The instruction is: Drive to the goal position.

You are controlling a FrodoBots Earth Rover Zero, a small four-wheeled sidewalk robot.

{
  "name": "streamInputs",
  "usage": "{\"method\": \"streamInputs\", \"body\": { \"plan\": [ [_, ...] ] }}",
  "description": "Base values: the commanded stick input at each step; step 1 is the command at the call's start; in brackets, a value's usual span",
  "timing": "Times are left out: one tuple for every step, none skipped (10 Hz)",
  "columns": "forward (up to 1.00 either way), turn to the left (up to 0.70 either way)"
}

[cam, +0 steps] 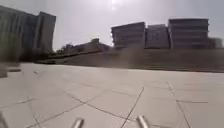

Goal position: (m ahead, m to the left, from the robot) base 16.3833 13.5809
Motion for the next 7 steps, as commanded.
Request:
{"method": "streamInputs", "body": {
  "plan": [
    [0.70,0.36],
    [0.70,0.36],
    [0.70,0.36],
    [0.70,0.36],
    [0.70,0.16],
    [0.70,0.01],
    [0.70,0.01]
  ]
}}
